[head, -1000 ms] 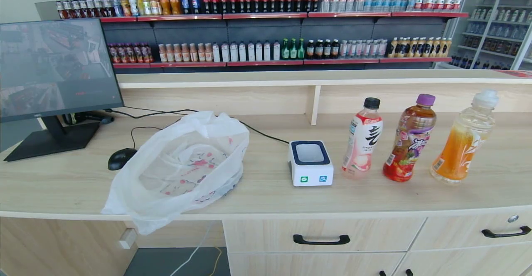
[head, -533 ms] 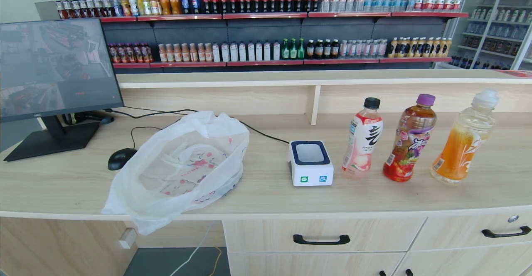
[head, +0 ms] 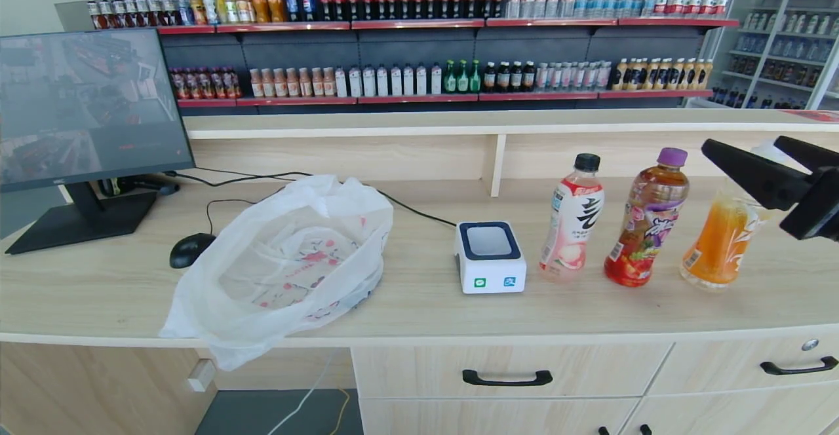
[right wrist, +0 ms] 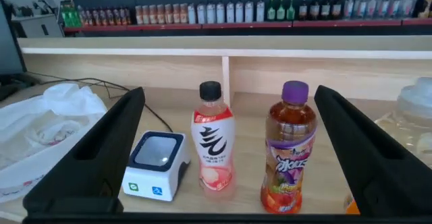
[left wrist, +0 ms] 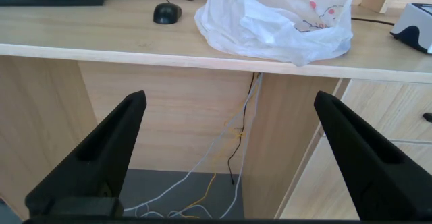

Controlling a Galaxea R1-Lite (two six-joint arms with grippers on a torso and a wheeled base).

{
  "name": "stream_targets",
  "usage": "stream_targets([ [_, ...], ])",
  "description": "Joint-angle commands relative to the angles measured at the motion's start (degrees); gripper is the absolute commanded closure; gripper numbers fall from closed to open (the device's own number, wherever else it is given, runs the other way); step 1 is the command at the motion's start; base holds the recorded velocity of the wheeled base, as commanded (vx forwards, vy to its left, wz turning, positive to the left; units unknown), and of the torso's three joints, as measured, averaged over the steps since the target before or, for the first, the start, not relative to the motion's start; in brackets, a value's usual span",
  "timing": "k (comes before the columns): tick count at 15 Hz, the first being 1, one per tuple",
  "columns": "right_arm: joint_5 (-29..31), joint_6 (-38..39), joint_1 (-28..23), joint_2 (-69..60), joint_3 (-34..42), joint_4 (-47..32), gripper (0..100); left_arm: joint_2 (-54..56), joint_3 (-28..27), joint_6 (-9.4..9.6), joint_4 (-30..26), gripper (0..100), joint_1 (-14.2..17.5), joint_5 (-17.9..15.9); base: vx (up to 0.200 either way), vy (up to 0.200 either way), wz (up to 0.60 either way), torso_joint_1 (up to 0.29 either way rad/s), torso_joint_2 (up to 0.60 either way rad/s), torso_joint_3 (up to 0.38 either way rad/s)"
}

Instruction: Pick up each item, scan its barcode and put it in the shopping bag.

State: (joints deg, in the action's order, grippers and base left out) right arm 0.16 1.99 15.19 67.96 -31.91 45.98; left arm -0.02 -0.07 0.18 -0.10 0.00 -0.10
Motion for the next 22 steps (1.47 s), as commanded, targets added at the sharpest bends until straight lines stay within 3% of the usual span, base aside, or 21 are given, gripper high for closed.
stream_targets([
  [1, -0.1, -0.1, 6.6, 9.9, -6.0, 0.1, 0, 0.0, 0.0, -0.01, 0.0, 0, 0.0, 0.0, 0.000, 0.000, 0.00, 0.000, 0.00, 0.000],
  [6, 0.3, -8.4, 8.5, 19.9, -13.2, 0.5, 0, 0.0, 0.0, -0.01, 0.0, 0, 0.0, 0.0, 0.000, 0.000, 0.00, 0.000, 0.00, 0.000],
  [9, 7.9, -8.6, 8.5, 21.4, -13.8, 0.6, 0, 0.0, 0.0, -0.01, 0.0, 0, 0.0, 0.0, 0.000, 0.000, 0.00, 0.000, 0.00, 0.000],
  [12, 9.2, -8.4, 8.7, 22.1, -13.0, 0.7, 0, 0.0, 0.0, -0.01, 0.0, 0, 0.0, 0.0, 0.000, 0.000, 0.00, 0.000, 0.00, 0.000],
  [22, 13.7, -7.8, 7.7, 32.0, -5.1, 22.0, 0, 0.0, 0.0, -0.01, 0.0, 0, 0.0, 0.0, 0.000, 0.000, 0.00, 0.000, 0.00, 0.000],
])
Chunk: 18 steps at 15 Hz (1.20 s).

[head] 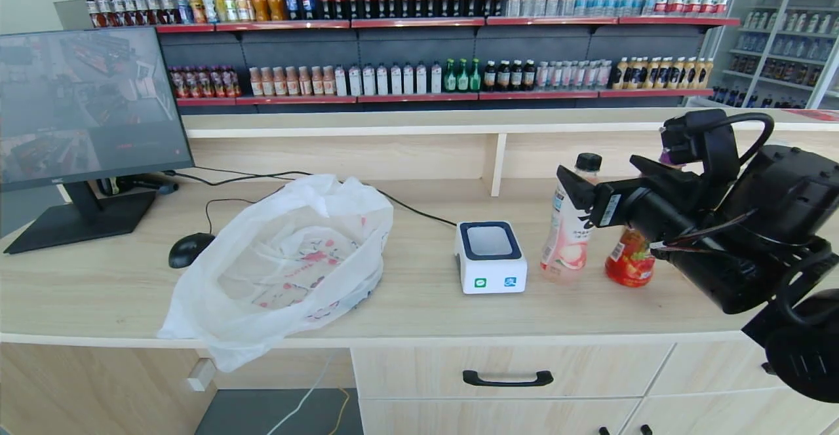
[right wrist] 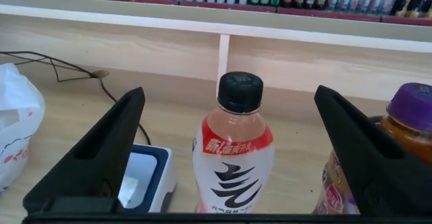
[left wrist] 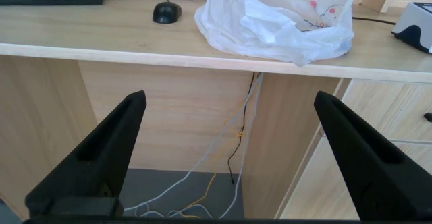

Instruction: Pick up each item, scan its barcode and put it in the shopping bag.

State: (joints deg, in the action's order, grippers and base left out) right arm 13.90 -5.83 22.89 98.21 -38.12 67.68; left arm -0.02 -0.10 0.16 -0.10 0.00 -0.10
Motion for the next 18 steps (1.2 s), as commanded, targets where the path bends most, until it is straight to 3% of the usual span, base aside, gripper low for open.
stream_targets([
  [1, 0.0, 0.0, 0.0, 2.2, 1.9, 1.5, 0, 0.0, 0.0, 0.02, 0.0, 0, 0.0, 0.0, 0.000, 0.000, 0.00, 0.000, 0.00, 0.000],
  [18, 0.1, 2.9, -1.2, 9.1, 6.6, 4.6, 0, 0.0, 0.0, 0.02, 0.0, 0, 0.0, 0.0, 0.000, 0.000, 0.00, 0.000, 0.00, 0.000],
])
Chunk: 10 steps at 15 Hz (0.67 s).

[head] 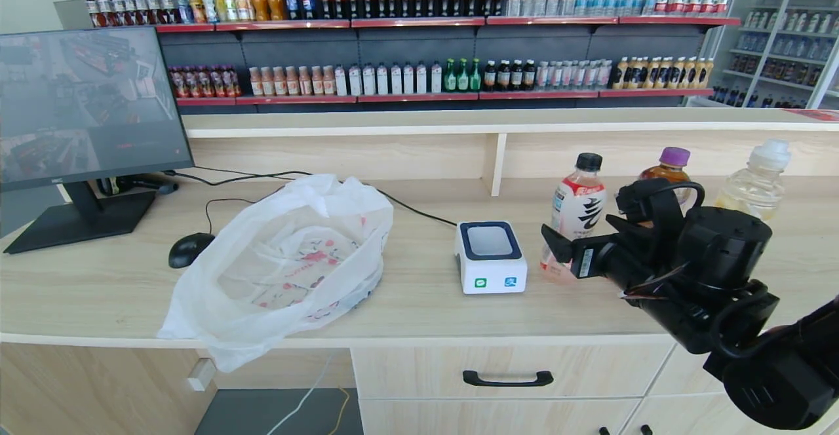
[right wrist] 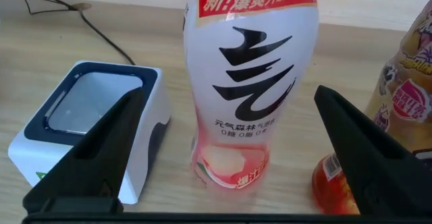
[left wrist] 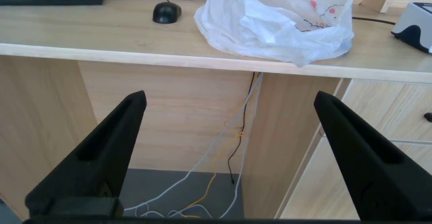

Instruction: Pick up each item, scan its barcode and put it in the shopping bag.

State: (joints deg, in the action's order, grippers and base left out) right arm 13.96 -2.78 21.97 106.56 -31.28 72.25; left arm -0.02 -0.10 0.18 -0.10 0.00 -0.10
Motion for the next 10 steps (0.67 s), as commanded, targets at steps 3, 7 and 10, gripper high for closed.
stream_targets([
  [3, 0.0, -0.3, -0.3, 1.8, -0.6, 0.0, 0, 0.0, 0.0, -0.01, 0.0, 0, 0.0, 0.0, 0.000, 0.000, 0.00, 0.000, 0.00, 0.000],
  [7, 0.0, -0.6, -1.4, 4.4, -1.1, 1.1, 0, 0.0, 0.0, -0.01, 0.0, 0, 0.0, 0.0, 0.000, 0.000, 0.00, 0.000, 0.00, 0.000],
  [10, 0.0, -1.0, -1.9, 6.2, -4.0, 1.2, 0, 0.0, 0.0, -0.01, 0.0, 0, 0.0, 0.0, 0.000, 0.000, 0.00, 0.000, 0.00, 0.000],
])
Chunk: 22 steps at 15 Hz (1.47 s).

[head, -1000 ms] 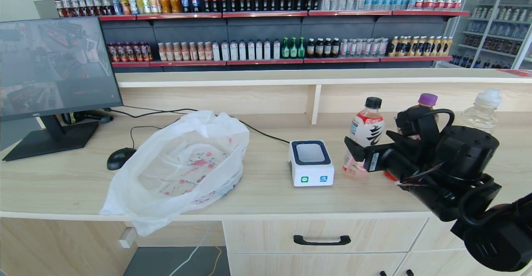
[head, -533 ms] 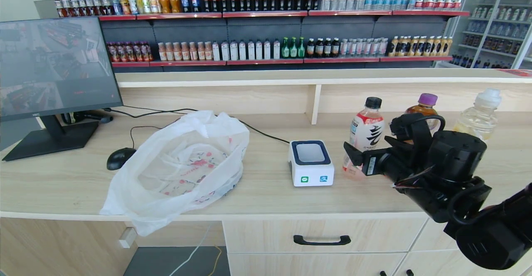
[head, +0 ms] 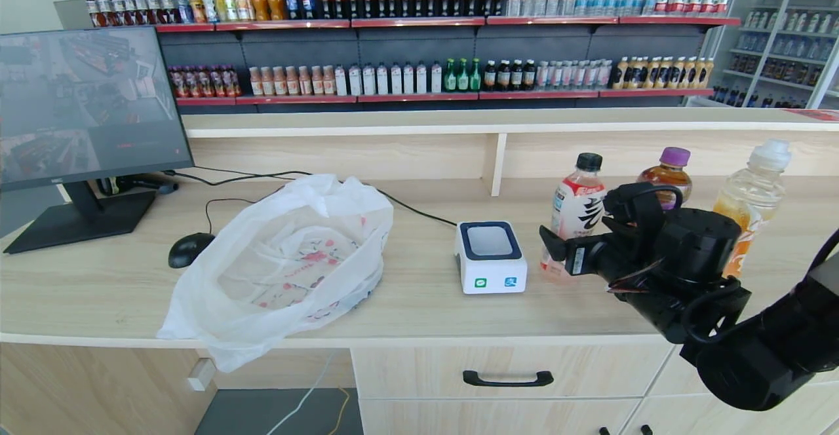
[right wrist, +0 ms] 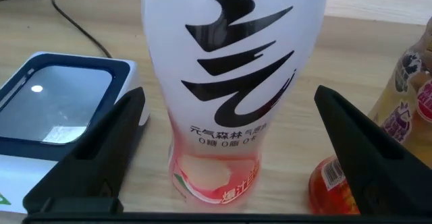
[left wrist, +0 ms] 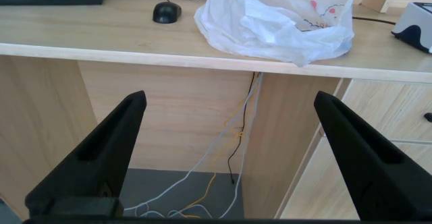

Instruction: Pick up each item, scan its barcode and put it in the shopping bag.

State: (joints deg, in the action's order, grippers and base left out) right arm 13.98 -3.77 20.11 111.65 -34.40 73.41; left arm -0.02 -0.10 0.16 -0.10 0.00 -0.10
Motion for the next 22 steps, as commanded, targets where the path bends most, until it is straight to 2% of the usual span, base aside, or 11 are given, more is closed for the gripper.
stream_targets([
  [1, 0.0, -0.1, -0.1, 1.5, -1.0, 0.1, 0, 0.0, 0.1, 0.02, 0.0, 0, 0.0, 0.0, 0.000, 0.000, 0.00, 0.000, 0.00, 0.000],
  [12, 0.0, -0.7, -1.0, 4.4, -6.1, -0.4, 0, 0.0, 0.1, 0.02, 0.0, 0, 0.0, 0.0, 0.000, 0.000, 0.00, 0.000, 0.00, 0.000],
  [21, 0.0, -1.3, -1.7, 5.0, -6.4, -0.3, 0, 0.0, 0.0, 0.02, 0.0, 0, 0.0, 0.0, 0.000, 0.000, 0.00, 0.000, 0.00, 0.000],
  [22, 0.0, -1.3, -1.7, 5.0, -6.6, -0.3, 100, 0.0, 0.0, 0.02, 0.0, 0, 0.0, 0.0, 0.000, 0.000, 0.00, 0.000, 0.00, 0.000],
])
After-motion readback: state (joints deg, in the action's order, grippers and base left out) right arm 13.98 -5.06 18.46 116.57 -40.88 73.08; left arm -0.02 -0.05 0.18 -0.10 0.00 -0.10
